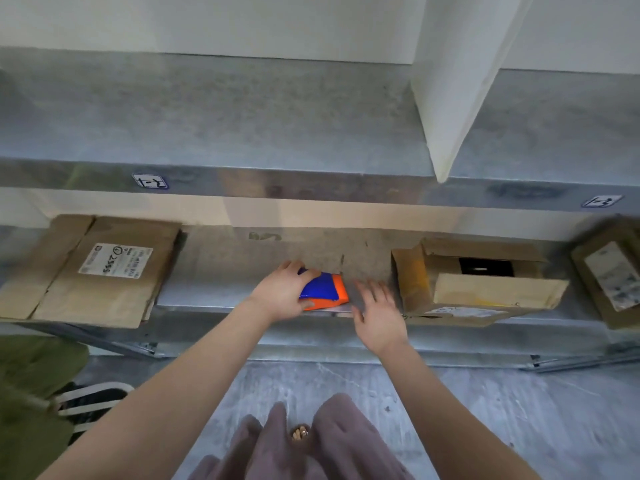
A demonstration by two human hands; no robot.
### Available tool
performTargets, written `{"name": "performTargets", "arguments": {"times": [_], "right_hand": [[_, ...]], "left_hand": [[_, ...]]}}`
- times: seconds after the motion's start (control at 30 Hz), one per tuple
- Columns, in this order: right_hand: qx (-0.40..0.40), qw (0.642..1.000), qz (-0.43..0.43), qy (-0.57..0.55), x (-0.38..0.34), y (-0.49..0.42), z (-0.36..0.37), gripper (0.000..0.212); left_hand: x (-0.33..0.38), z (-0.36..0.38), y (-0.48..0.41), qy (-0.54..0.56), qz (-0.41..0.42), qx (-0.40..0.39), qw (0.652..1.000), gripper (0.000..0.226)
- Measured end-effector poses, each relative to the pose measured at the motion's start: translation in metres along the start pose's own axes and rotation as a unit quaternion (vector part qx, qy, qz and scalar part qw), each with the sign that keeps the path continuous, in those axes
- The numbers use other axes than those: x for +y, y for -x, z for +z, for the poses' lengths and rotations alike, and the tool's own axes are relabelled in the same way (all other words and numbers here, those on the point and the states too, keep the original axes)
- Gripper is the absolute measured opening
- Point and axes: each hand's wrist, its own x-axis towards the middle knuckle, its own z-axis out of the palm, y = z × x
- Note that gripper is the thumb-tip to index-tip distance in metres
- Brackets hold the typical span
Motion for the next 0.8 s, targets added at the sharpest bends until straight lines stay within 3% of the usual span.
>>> {"name": "performTargets", "arguments": {"times": [0.3,0.63,0.8], "right_hand": [[-0.014,0.996,0.031,-0.077,0.002,0.013,0.003,0.055],[0.005,0.999,-0.011,-0.031,-0.004,0.015,-0.010,0.057],[0.011,0.998,-0.012,-0.065,-0.010,0.020,-0.009,0.052]], "left_hand": [[0.004,-0.002,0.009,0.034,-0.005,0.022,0.999,0.063],[0.007,0.003,0.039,0.073,-0.016,0.044,0.996,0.067],[-0.016,-0.021,0.071,0.060,-0.030,0.097,0.993,0.066]]}}
